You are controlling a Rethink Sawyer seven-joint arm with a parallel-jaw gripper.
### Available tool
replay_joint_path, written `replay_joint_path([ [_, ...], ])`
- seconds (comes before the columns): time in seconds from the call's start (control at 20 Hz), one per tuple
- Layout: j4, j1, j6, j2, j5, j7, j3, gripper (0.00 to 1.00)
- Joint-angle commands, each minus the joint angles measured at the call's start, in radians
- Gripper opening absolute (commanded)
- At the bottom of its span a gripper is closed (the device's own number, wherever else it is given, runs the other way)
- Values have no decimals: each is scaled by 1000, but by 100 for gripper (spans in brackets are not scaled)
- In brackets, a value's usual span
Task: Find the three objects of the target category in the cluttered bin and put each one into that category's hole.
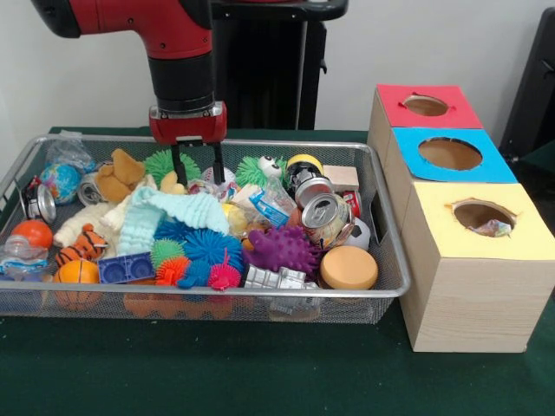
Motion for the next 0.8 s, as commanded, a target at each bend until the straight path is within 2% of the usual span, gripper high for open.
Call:
replay_joint_path([
  [0.05, -129, -5, 3, 57, -62, -112, -5, 100],
  [0.4, -115, 2, -12, 49, -65, -91, -12, 100],
  [0.55, -103, 9, -1, 21, -47, -91, -1, 100],
  [0.8, -118, -1, 18, 51, -23, -119, 30, 100],
])
